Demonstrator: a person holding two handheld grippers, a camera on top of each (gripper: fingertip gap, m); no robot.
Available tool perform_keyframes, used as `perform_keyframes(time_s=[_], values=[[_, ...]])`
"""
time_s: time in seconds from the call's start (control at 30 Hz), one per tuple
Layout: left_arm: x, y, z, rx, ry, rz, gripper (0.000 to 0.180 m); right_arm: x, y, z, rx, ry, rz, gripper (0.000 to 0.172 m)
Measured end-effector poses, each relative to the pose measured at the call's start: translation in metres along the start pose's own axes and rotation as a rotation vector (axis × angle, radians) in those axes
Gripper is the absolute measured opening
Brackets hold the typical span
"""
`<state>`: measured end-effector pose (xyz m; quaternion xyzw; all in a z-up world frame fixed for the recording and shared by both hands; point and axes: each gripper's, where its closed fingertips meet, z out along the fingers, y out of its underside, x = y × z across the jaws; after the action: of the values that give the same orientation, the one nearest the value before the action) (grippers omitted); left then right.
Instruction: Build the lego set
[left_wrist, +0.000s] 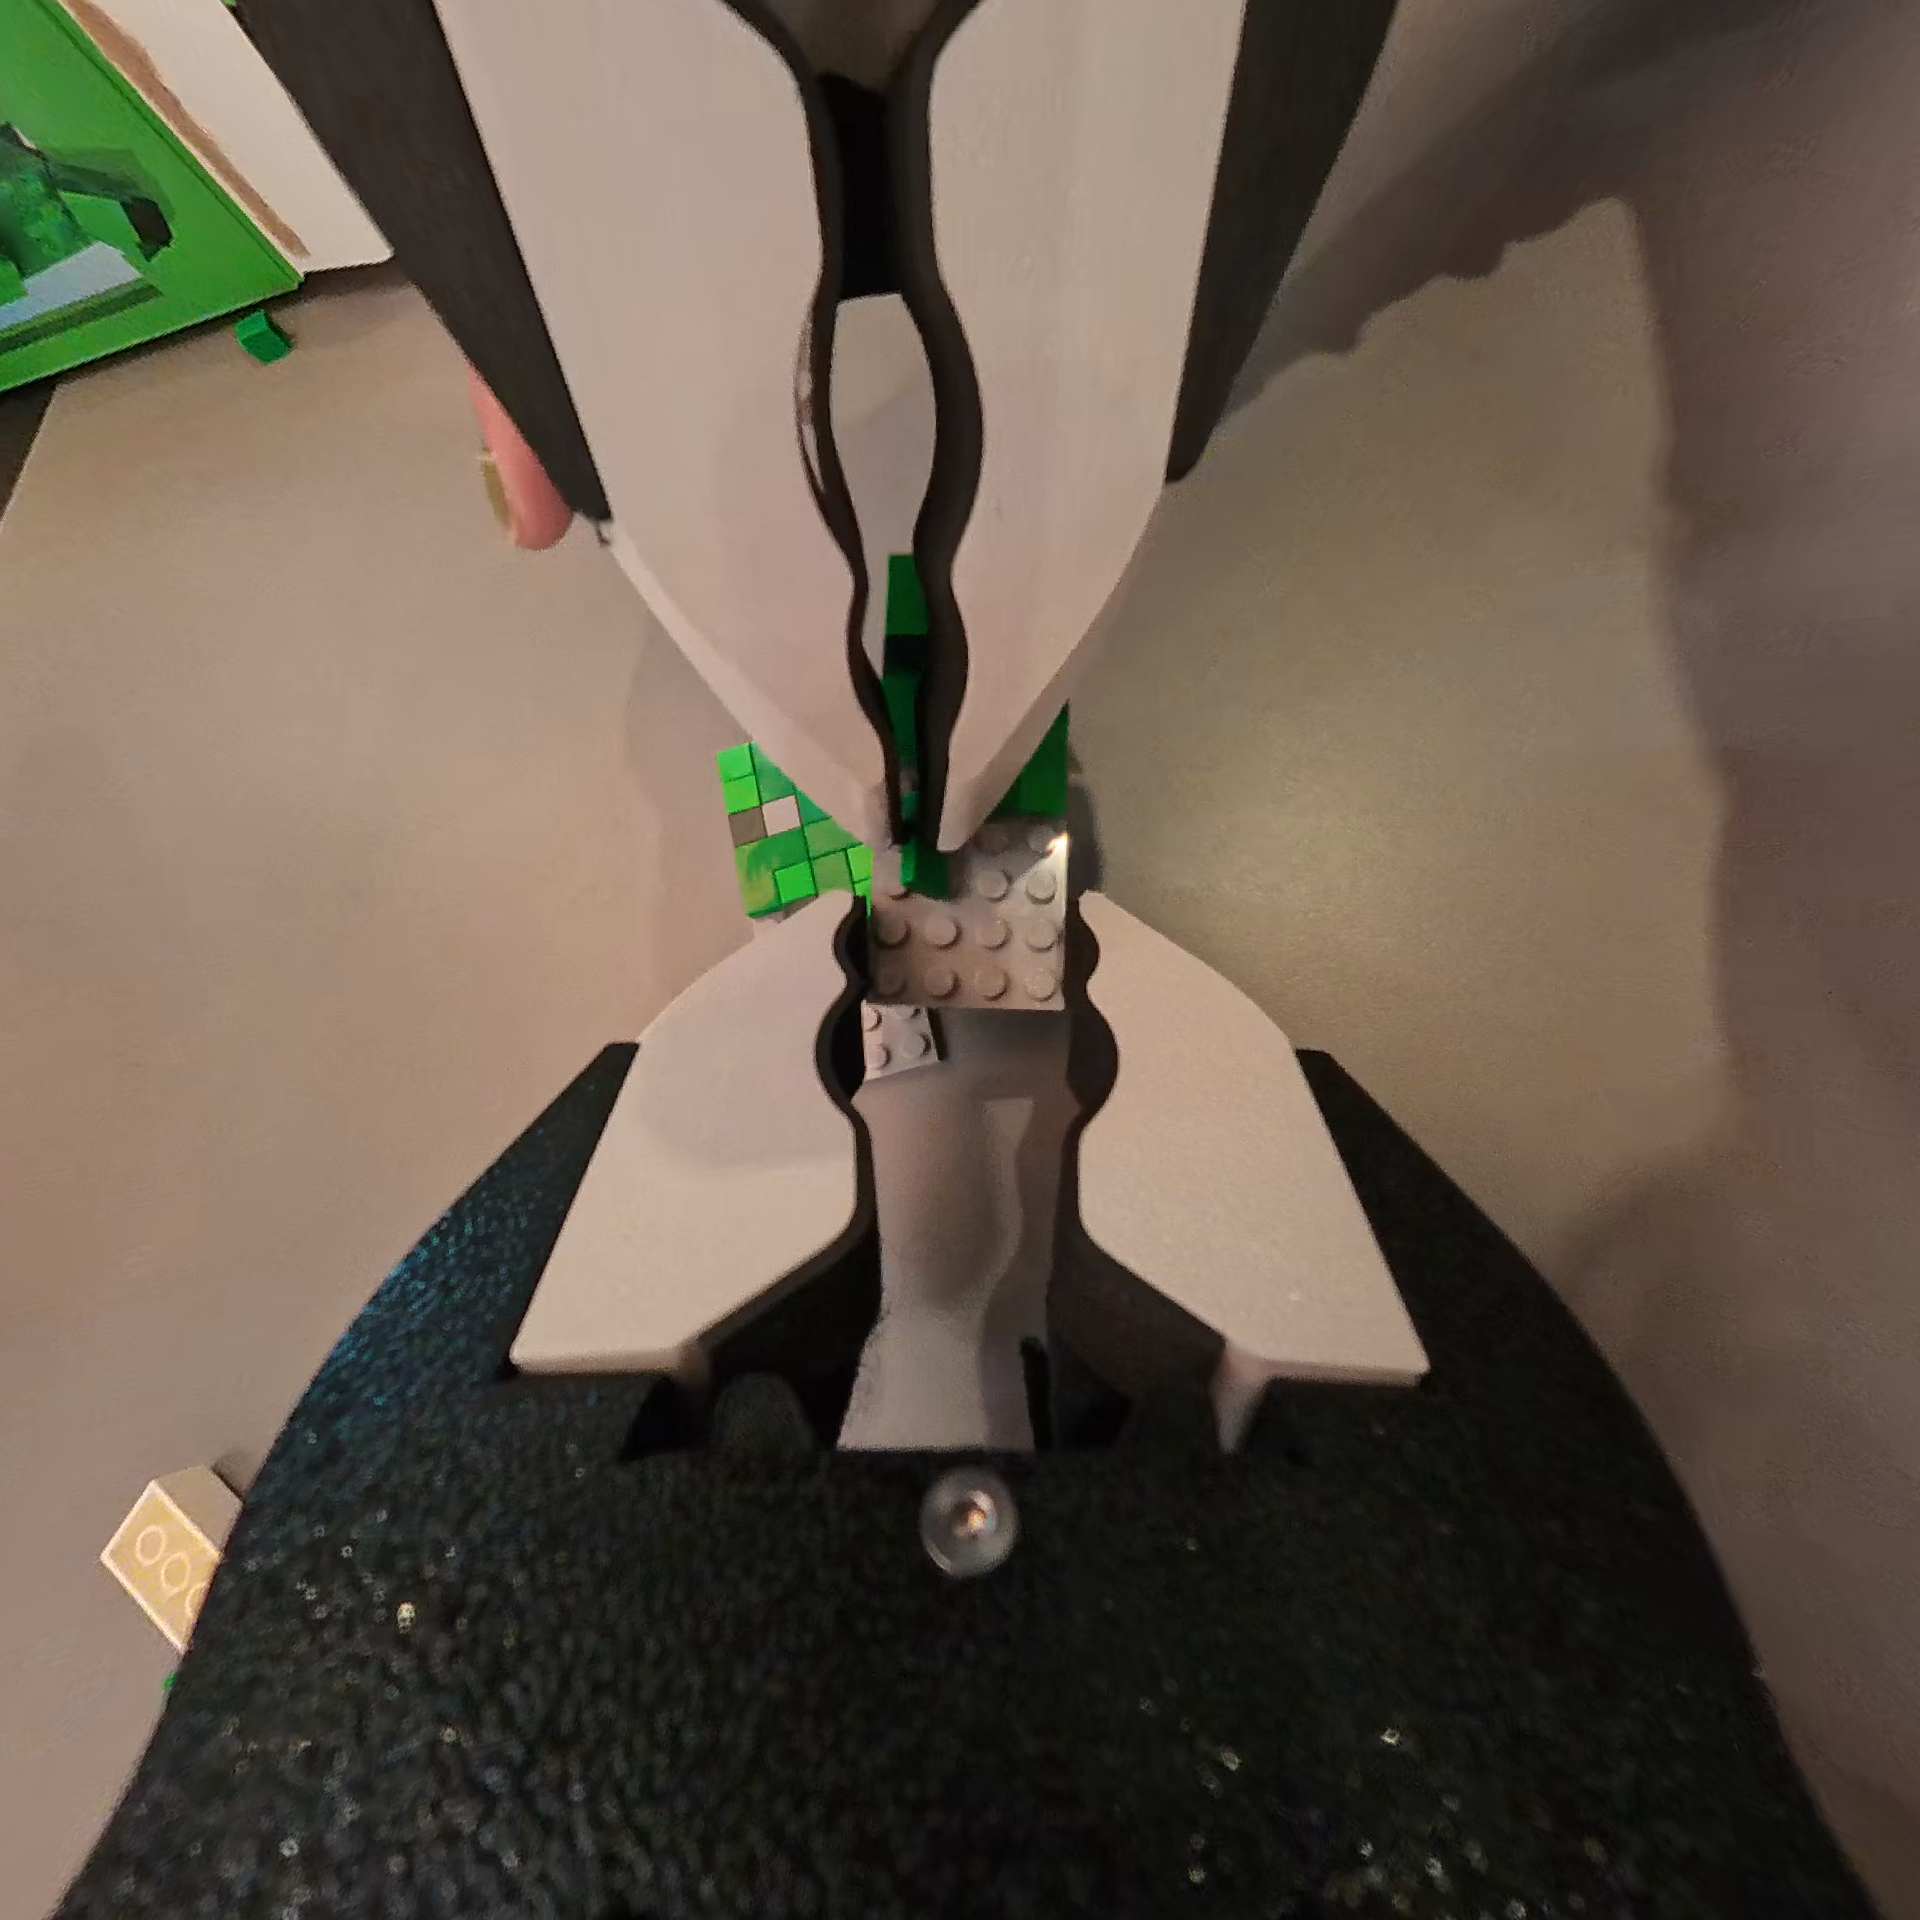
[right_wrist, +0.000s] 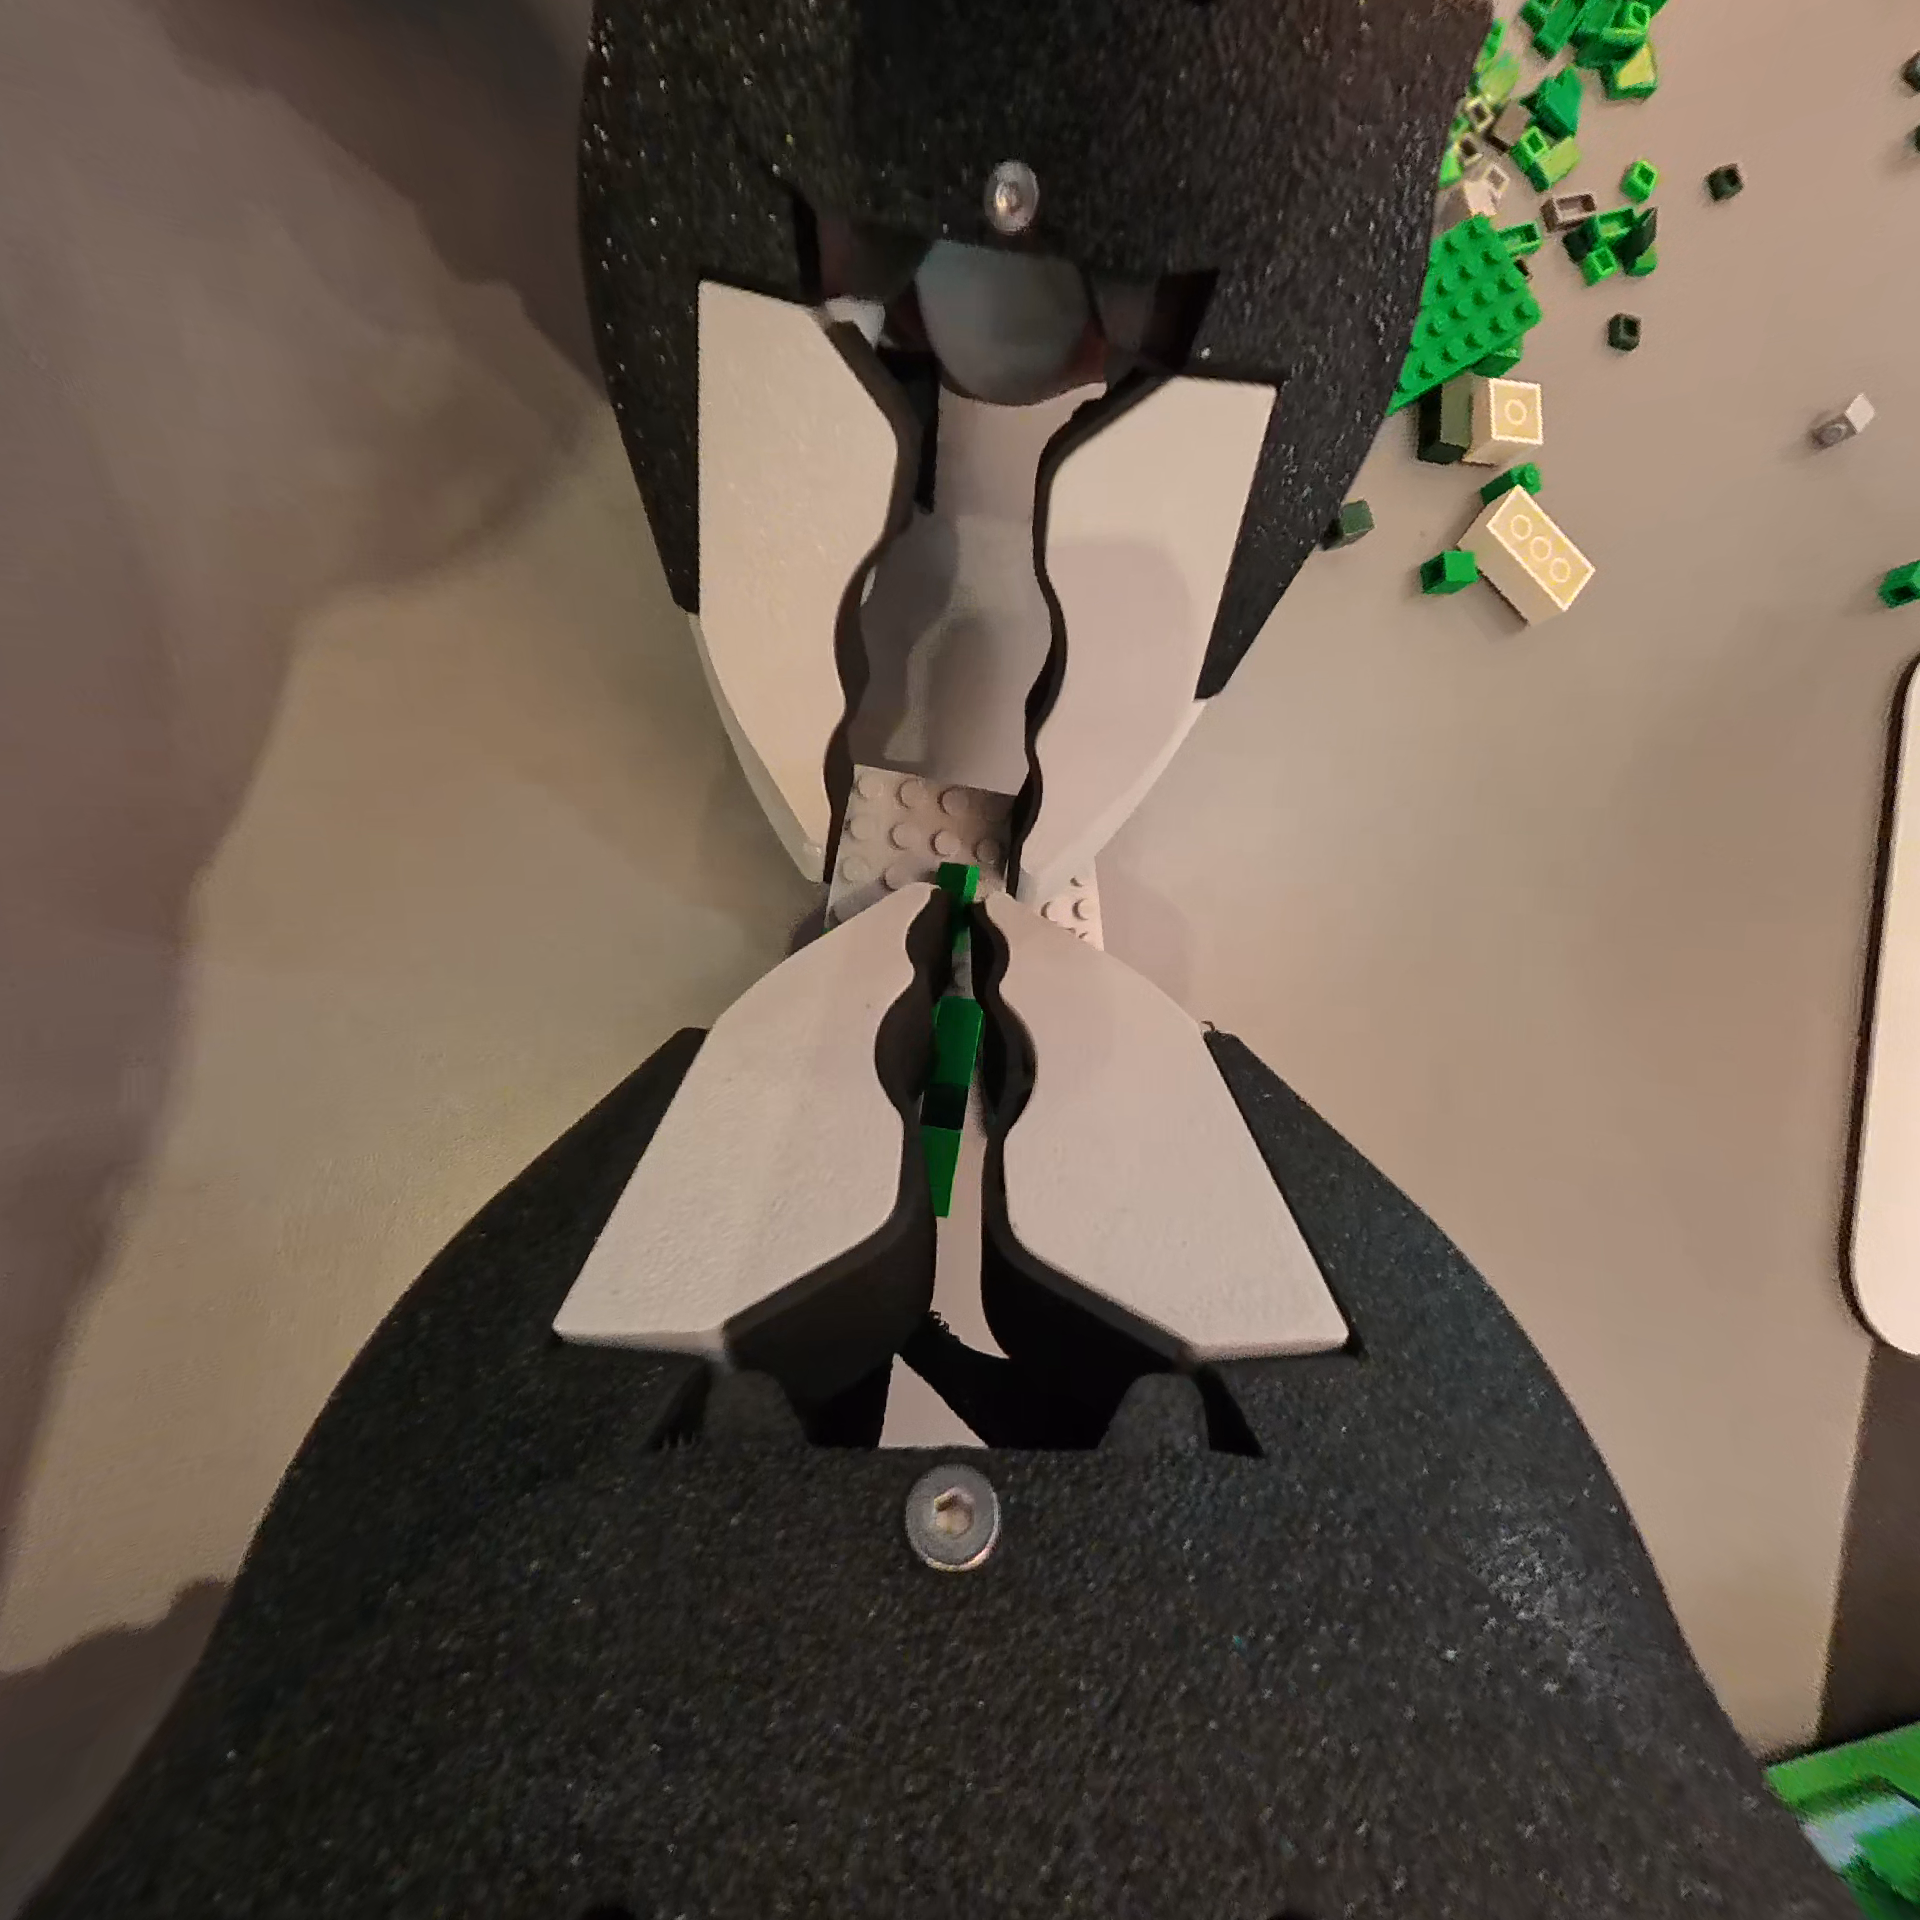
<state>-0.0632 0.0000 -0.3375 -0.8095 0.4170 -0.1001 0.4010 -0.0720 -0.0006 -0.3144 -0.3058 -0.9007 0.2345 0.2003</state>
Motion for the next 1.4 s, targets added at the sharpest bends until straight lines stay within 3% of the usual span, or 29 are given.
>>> perform_keyframes(time_s=[1.07,1.4], values=[[0.0025,-0.0027,-0.0002,0.011,0.006,0.012,0.035,0.0021,0.0032,0.0010,-0.027,-0.023,0.106,0.008],[0.0022,-0.0029,-0.0015,0.012,0.007,0.015,0.035,0.0015,0.0011,-0.0028,-0.047,-0.011,0.041,0.007]])
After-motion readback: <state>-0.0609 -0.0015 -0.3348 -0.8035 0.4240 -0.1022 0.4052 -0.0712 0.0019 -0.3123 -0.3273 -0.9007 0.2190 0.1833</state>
